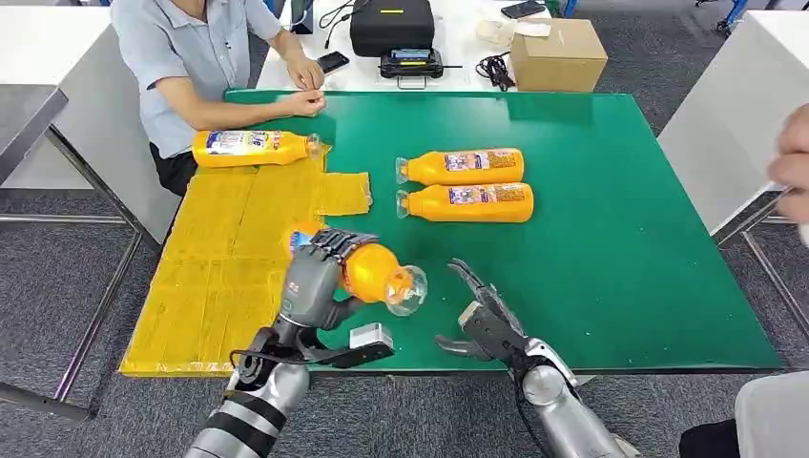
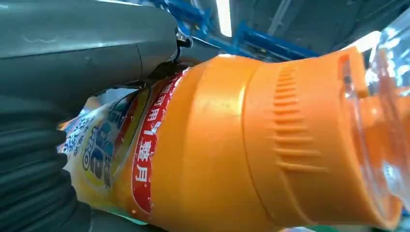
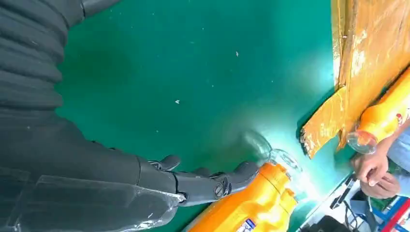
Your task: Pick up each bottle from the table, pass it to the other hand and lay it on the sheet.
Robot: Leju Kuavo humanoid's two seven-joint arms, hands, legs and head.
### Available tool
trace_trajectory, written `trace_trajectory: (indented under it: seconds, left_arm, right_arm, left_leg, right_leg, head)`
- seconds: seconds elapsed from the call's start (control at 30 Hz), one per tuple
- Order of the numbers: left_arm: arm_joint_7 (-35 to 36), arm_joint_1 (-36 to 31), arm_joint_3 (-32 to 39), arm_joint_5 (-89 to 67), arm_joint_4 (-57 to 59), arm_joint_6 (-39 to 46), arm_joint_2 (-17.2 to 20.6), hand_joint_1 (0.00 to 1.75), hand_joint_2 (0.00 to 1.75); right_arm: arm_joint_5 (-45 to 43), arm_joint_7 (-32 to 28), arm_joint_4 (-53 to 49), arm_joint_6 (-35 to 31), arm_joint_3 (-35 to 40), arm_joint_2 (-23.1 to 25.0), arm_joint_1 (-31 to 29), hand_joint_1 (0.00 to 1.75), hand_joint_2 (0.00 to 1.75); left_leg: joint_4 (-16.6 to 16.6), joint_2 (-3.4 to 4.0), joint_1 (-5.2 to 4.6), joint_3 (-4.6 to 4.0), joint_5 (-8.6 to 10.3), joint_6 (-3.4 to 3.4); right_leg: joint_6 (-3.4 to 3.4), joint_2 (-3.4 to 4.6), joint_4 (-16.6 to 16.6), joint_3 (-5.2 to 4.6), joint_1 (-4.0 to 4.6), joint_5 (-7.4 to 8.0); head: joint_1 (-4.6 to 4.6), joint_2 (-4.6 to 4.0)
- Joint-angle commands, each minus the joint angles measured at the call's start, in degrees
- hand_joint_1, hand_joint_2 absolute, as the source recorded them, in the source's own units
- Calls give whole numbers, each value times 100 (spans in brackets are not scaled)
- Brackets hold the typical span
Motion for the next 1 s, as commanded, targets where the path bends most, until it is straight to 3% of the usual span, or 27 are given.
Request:
trace_trajectory:
  seconds: [0.03, 0.2, 0.3, 0.4, 0.5, 0.6, 0.77, 0.8, 0.83, 0.87, 1.0]
  left_arm:
    - [1490, -676, 788, -984, 805, 7, 577, 175, 175]
    - [1596, -693, 785, -1101, 856, 7, 588, 175, 175]
    - [2583, -1136, 454, -1932, 1885, 7, 965, 175, 175]
    - [2803, -1387, 332, -2047, 2465, 7, 1123, 175, 175]
    - [3205, -1665, 186, -2333, 3066, -552, 1164, 175, 175]
    - [3216, -1683, 184, -2337, 3077, -565, 1163, 175, 175]
    - [3388, -1967, 113, -2326, 3646, -1591, 1084, 175, 175]
    - [3376, -1985, 99, -2327, 3694, -1671, 1083, 162, 175]
    - [3416, -2036, 89, -2325, 3759, -1827, 1069, 162, 175]
    - [3454, -2077, 26, -2386, 3833, -1980, 1076, 138, 175]
    - [3486, -2085, -6, -2410, 3844, -1981, 1076, 138, 175]
  right_arm:
    - [74, -42, 267, 107, -281, 98, -234, 0, 175]
    - [77, -42, 272, 114, -278, 109, -238, 0, 175]
    - [98, -45, 299, 178, -278, 146, -272, 0, 175]
    - [109, -37, 281, 185, -290, 161, -259, 0, 175]
    - [112, -27, 235, 197, -323, 158, -214, 0, 175]
    - [112, -27, 234, 198, -326, 153, -211, 0, 175]
    - [136, 14, 124, 242, -402, 151, -148, 0, 175]
    - [139, 21, 111, 250, -407, 147, -142, 0, 175]
    - [148, 35, 102, 264, -425, 149, -137, 0, 175]
    - [158, 46, 97, 279, -437, 153, -137, 0, 175]
    - [167, 50, 102, 290, -442, 157, -142, 0, 175]
  left_leg:
    - [1, 24, 12, 27, -13, -20]
    - [0, 14, 7, 9, -4, -10]
    - [-3, 3, 6, 14, -2, -12]
    - [-5, 9, 6, 17, -1, -14]
    - [-4, 10, 9, 19, -2, -18]
    - [1, -1, 13, 17, -3, -17]
    - [1, 1, 9, 10, -1, -11]
    - [2, 1, 11, 18, -5, -15]
    - [1, 0, 7, 8, -1, -10]
    - [6, 4, 11, 15, -7, -16]
    - [2, 0, 10, 19, -3, -16]
  right_leg:
    - [-24, 19, -2, 22, 14, -6]
    - [-12, 13, 1, 6, 6, 0]
    - [-13, 1, -1, 14, 6, -2]
    - [-15, 8, 0, 15, 6, 0]
    - [-20, 6, 1, 16, 10, -2]
    - [-19, -4, 3, 16, 13, -6]
    - [-11, -3, 4, 10, 7, -4]
    - [-16, -3, 6, 19, 10, -7]
    - [-11, -1, 5, 8, 6, -3]
    - [-18, 2, 9, 15, 10, -7]
    - [-18, -2, 6, 19, 10, -4]
  head:
    - [0, 0]
    - [-2, 0]
    - [0, 0]
    - [0, 0]
    - [0, 0]
    - [0, 0]
    - [2, 0]
    - [2, 0]
    - [0, 0]
    - [0, 0]
    - [2, 0]
